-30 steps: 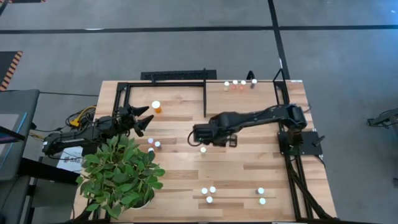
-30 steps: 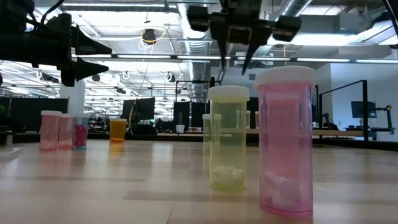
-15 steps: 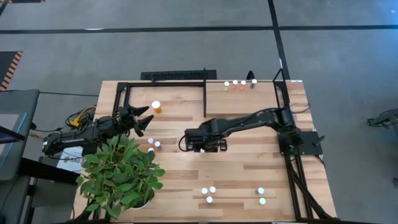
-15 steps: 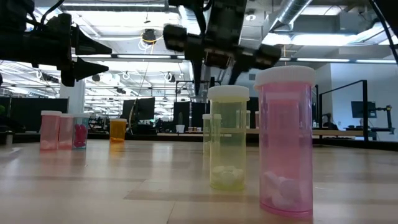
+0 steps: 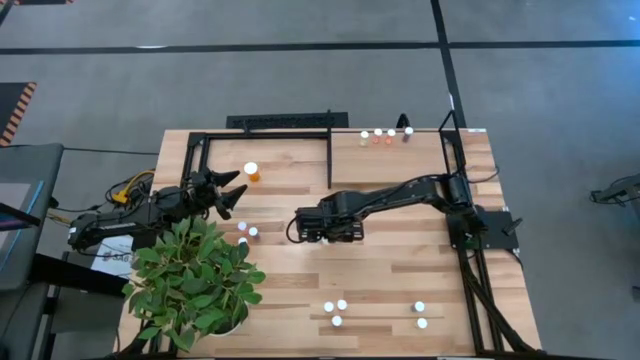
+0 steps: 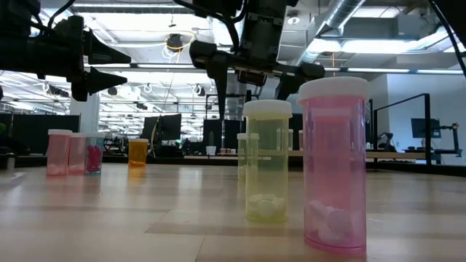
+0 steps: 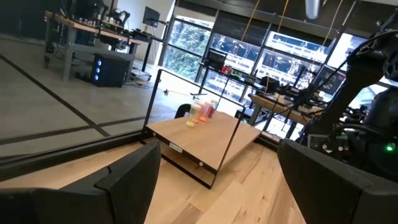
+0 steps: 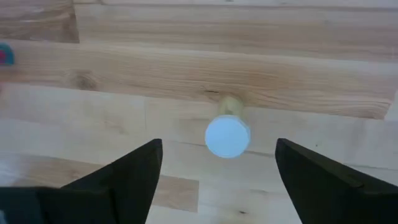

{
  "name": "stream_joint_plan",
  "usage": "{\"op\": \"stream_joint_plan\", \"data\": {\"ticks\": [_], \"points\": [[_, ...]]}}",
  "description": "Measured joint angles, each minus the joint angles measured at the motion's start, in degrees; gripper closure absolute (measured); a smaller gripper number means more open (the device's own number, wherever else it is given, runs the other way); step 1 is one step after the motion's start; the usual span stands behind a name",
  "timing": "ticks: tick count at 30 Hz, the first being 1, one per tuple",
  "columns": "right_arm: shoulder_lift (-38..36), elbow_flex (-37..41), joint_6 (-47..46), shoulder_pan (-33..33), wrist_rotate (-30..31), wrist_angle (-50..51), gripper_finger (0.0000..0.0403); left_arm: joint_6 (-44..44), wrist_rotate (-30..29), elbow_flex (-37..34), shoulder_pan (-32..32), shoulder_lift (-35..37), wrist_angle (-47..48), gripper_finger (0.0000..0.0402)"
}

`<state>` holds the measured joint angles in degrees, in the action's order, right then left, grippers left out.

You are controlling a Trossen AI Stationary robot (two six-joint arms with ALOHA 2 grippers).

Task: Pick and place medicine bottles onto shelf by color
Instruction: Put the yellow pill bottle on the shelf

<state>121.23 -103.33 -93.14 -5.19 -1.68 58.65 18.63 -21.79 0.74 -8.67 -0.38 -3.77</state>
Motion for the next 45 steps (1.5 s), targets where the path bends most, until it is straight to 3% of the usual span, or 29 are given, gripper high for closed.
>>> {"op": "stream_joint_plan", "data": {"ticks": [6, 19, 36, 45], "points": [[2.21, 0.15, -1.2, -0.07, 1.1, -0.1, 0.0075, 0.0, 0.01, 0.01, 0.0, 0.0, 0.02, 0.009], [7.18, 0.0, 1.55, 1.31, -3.45, -1.86, 0.009, 0.0, 0.06, -0.01, 0.01, -0.06, 0.0, 0.009], [7.19, 0.02, 0.74, 1.22, -4.56, -1.34, 0.0249, 0.0, 0.04, 0.01, 0.01, -0.09, 0.0, 0.009], [5.63, 0.02, 0.17, 1.74, -4.71, 0.37, 0.0272, 0.0, 0.04, 0.0, 0.0, -0.09, 0.0, 0.009]]}}
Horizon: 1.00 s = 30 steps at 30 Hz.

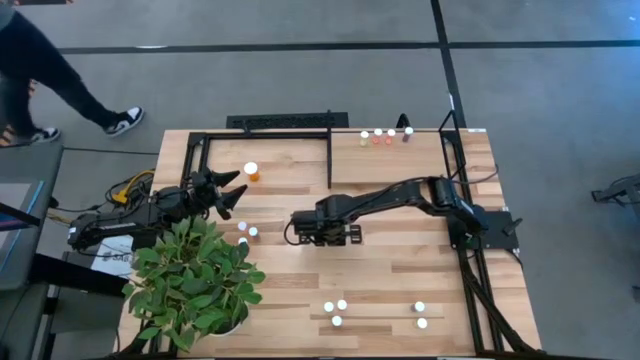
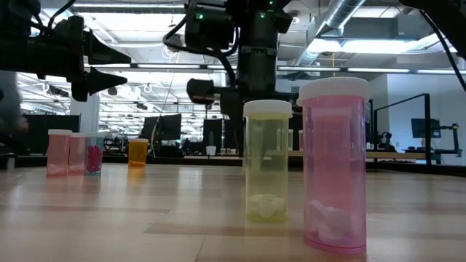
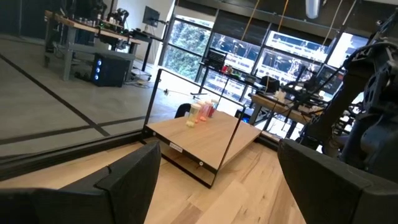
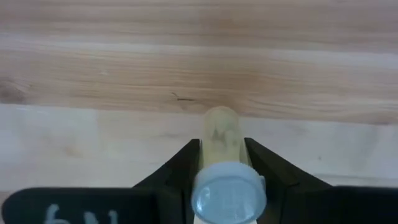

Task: Pick and place medicine bottles onto shelf by color
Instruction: Put the yellow pill bottle on the shelf

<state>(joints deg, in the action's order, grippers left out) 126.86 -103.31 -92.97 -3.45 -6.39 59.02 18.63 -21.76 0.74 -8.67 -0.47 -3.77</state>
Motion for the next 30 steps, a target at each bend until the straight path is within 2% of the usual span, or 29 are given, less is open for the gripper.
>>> {"op": "stream_joint_plan", "data": {"ticks": [10, 19, 25, 30], "points": [[-7.72, 0.0, 2.27, 4.21, 0.49, 9.37, 0.0275, 0.0, -0.02, 0.01, 0.01, 0.0, 0.0, 0.009], [-14.83, 0.18, 8.54, 12.87, 6.58, 18.98, 0.0276, 0.0, -0.02, -0.01, 0.02, -0.01, 0.0, 0.009], [-19.54, 10.14, 15.06, 21.03, 4.49, 15.56, 0.0276, 0.0, -0.02, 0.01, 0.0, -0.02, 0.0, 0.009], [-25.82, 19.99, 16.54, 27.54, 4.05, 11.14, 0.0276, 0.0, -0.02, 0.0, 0.01, 0.0, 0.0, 0.009]]}}
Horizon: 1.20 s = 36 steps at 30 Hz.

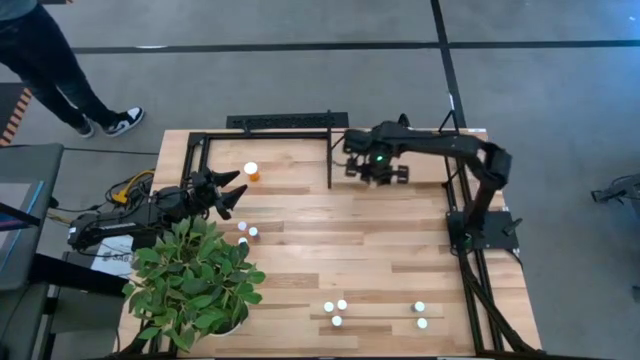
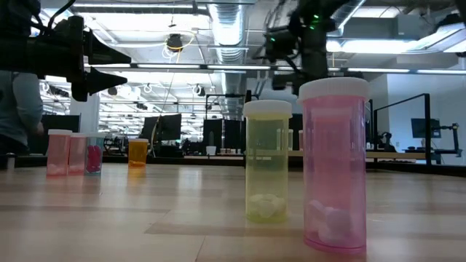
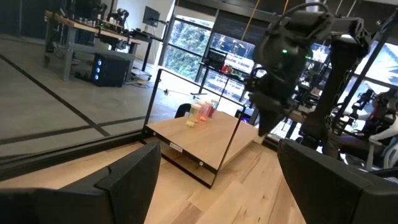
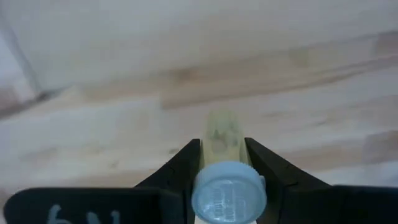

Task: Pick and place medicine bottles onto shelf by color
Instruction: Put the yellow pill bottle on the shelf

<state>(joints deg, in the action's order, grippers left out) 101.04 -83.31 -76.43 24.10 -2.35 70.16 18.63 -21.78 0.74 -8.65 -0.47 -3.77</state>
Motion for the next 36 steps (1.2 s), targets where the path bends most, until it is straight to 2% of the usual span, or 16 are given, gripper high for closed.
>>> {"op": "stream_joint_plan", "data": {"ticks": [7, 16, 36], "points": [[-5.21, 7.89, 0.67, 9.28, 3.15, -2.46, 0.0276, 0.0, -0.01, 0.01, -0.01, -0.01, 0.0, 0.009], [-4.17, 9.93, 4.39, 17.43, 3.88, -7.84, 0.0273, 0.0, -0.01, -0.01, -0.01, 0.0, 0.02, 0.009], [-0.4, 9.91, 6.54, 20.65, 4.46, -20.15, 0.0272, 0.0, -0.01, -0.01, 0.01, -0.02, 0.0, 0.009]]}}
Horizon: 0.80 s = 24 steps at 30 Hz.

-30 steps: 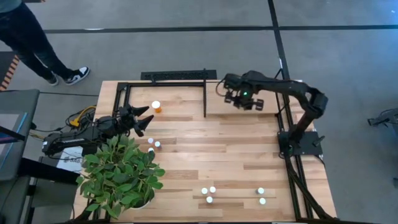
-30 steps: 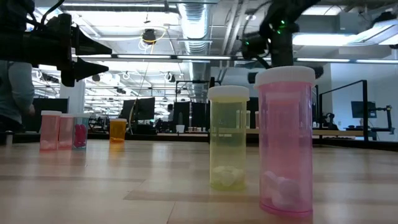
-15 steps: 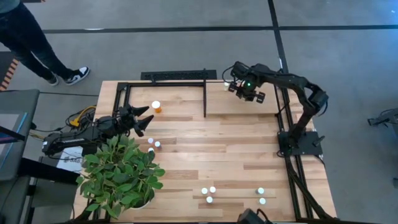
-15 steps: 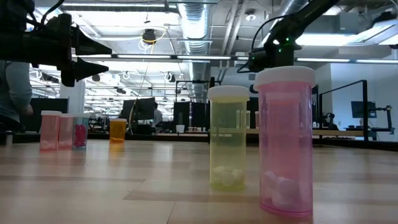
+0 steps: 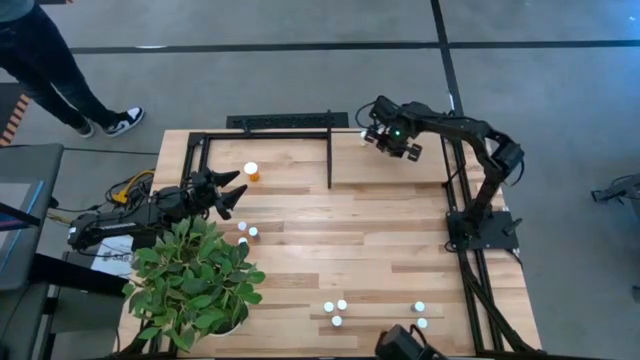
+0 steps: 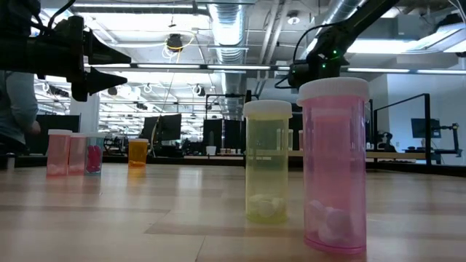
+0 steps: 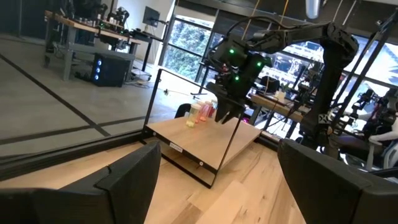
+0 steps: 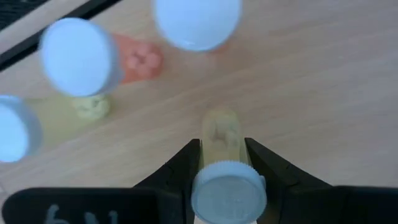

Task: Pick and place medicine bottles onto shelf by color
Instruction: Put the yellow pill bottle on the shelf

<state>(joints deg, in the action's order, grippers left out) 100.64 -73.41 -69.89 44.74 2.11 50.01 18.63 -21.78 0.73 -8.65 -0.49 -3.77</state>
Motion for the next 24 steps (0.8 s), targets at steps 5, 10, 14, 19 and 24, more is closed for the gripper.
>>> {"op": "stream_joint_plan", "data": {"ticks": [5, 10, 14, 19, 24], "points": [[0.0, 0.0, 0.09, 0.53, 0.49, -1.07, 0.0272, 0.0, 0.0, 0.01, 0.0, 0.01, 0.02, 0.009], [0.0, 0.0, 0.02, 0.36, 0.74, -1.5, 0.0272, 0.0, 0.0, 0.01, -0.01, 0.02, 0.0, 0.009], [0.0, 0.0, -0.14, 0.43, 0.62, -1.41, 0.0272, 0.0, 0.0, 0.0, 0.0, 0.02, 0.0, 0.009], [0.0, 0.0, -0.16, 1.1, -1.9, -0.99, 0.0272, 0.0, 0.0, 0.02, 0.0, 0.0, 0.02, 0.009], [0.0, 0.0, -0.2, 2.04, -3.68, -0.33, 0.0272, 0.0, 0.0, 0.0, -0.02, 0.0, 0.02, 0.009]]}}
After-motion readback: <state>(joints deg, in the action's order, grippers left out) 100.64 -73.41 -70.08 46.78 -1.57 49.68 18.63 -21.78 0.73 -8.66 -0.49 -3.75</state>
